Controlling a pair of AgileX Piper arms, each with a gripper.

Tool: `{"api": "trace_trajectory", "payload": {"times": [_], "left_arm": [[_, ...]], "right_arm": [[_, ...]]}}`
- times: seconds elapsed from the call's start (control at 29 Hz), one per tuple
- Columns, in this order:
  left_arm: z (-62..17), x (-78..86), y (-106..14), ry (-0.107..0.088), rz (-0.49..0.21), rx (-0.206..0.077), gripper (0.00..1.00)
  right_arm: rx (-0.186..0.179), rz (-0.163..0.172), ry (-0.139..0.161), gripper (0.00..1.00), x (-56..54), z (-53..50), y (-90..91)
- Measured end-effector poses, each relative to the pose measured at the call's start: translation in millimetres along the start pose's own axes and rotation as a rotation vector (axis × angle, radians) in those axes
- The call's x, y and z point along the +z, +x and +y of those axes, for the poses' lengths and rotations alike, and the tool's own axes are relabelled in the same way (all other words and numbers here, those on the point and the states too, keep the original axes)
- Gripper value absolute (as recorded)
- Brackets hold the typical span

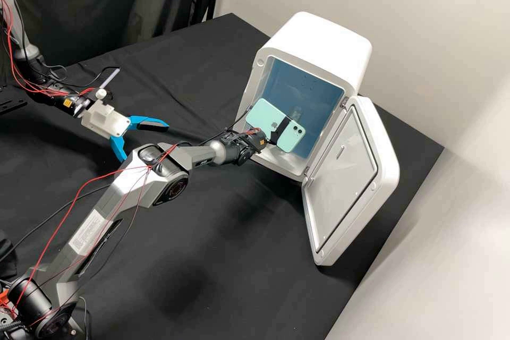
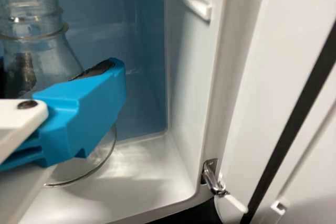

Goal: Place the flask in the incubator

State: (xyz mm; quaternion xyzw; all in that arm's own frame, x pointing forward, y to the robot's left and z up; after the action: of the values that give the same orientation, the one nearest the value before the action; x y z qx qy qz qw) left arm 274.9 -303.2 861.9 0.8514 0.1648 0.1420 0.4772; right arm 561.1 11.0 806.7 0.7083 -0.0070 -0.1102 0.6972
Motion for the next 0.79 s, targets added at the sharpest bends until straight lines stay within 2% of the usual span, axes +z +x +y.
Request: {"api": "trace_trajectory", "payload": {"times": [0.1,0.52,0.79], "left_arm": [[1.0,0.1,0.8,0.000,-0.001,0.004,1.00],[5.6,-0.3,4.3,0.000,0.003,0.023,1.00],[5.5,-0.3,4.4,0.000,0.004,0.021,1.00]], "right_arm": [[0.005,-0.002,0.021,0.00,-0.3,0.9,0.1],[0.001,0.002,0.020,0.00,-2.6,-1.5,0.1],[0.001,0.002,0.020,0.00,-2.6,-1.5,0.1]]}}
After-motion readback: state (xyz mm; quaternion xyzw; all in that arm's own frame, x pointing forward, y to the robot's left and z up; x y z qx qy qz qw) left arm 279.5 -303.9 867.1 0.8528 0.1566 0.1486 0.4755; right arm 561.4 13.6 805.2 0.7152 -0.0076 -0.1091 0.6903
